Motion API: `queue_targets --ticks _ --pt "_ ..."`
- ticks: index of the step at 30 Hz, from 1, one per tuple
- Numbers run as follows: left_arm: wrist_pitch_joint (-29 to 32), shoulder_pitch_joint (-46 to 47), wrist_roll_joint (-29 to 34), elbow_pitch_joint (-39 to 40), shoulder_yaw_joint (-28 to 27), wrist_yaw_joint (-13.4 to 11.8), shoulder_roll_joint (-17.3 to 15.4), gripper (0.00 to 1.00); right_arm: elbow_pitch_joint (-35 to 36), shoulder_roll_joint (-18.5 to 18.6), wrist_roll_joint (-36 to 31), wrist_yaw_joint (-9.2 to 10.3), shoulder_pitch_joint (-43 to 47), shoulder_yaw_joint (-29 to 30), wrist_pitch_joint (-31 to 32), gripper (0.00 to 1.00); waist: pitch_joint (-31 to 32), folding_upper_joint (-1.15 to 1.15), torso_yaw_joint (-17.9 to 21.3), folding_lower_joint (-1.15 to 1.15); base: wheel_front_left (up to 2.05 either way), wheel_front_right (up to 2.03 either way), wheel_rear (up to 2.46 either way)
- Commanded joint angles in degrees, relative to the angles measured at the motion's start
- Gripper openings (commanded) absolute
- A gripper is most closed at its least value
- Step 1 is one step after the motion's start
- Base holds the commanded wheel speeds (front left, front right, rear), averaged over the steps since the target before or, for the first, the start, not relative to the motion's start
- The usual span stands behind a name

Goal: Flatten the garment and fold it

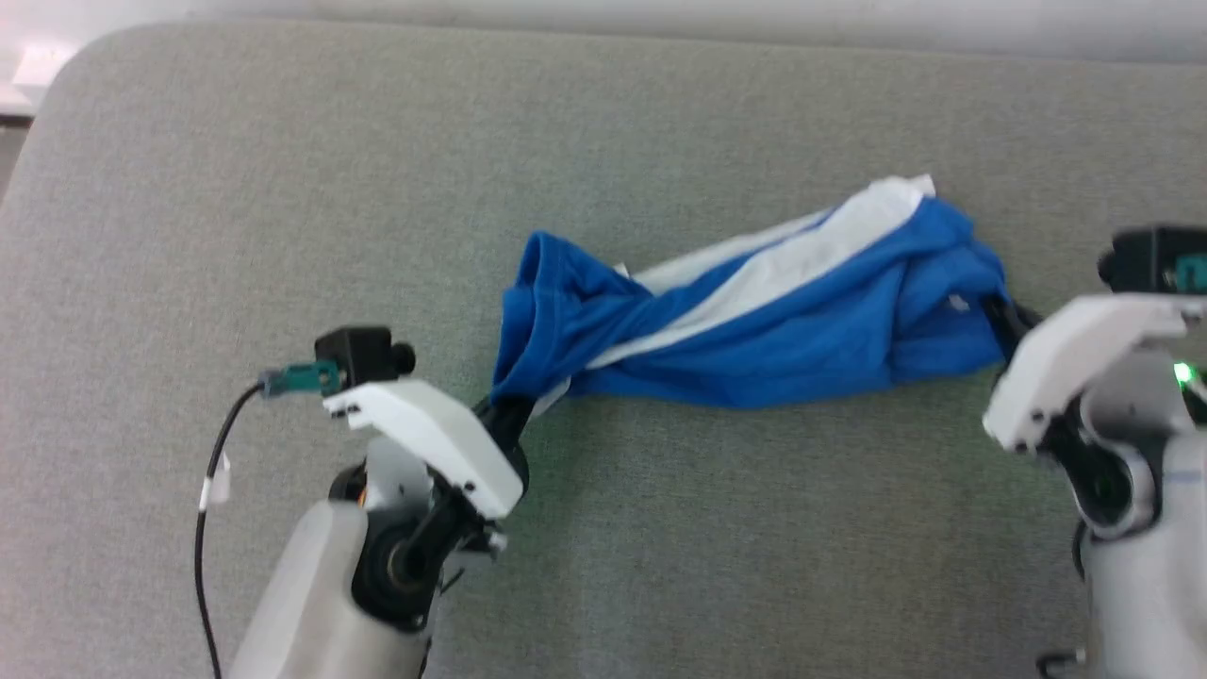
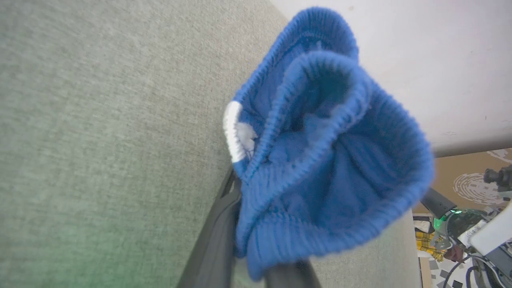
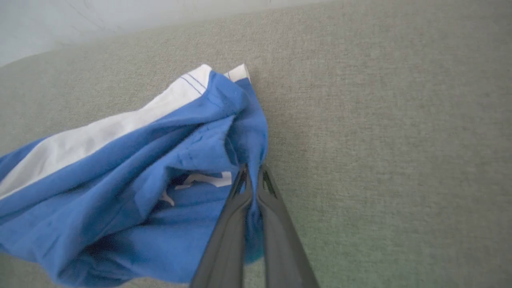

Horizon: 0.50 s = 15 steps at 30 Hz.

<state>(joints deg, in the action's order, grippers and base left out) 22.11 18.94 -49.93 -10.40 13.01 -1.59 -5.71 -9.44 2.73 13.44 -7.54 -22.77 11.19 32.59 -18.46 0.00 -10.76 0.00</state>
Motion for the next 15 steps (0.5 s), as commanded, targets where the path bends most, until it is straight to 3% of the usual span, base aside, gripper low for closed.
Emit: queue_targets --ticks 1,15 --pt "-0.2 -1.8 -0.2 1.2 -0.4 -0.6 -0.6 0.00 1.2 0.2 0.8 0.05 2.3 0.7 -0.8 0.00 1.8 0.00 1.5 0.00 0.00 0.00 0.00" --pt "1.5 -19.5 -2.7 12.9 -0.8 -3.9 -2.2 0.00 10.4 0.1 12.1 0.05 22.9 0.8 -6.1 0.00 5.9 0.00 5.6 0.00 0.00 0.00 0.00"
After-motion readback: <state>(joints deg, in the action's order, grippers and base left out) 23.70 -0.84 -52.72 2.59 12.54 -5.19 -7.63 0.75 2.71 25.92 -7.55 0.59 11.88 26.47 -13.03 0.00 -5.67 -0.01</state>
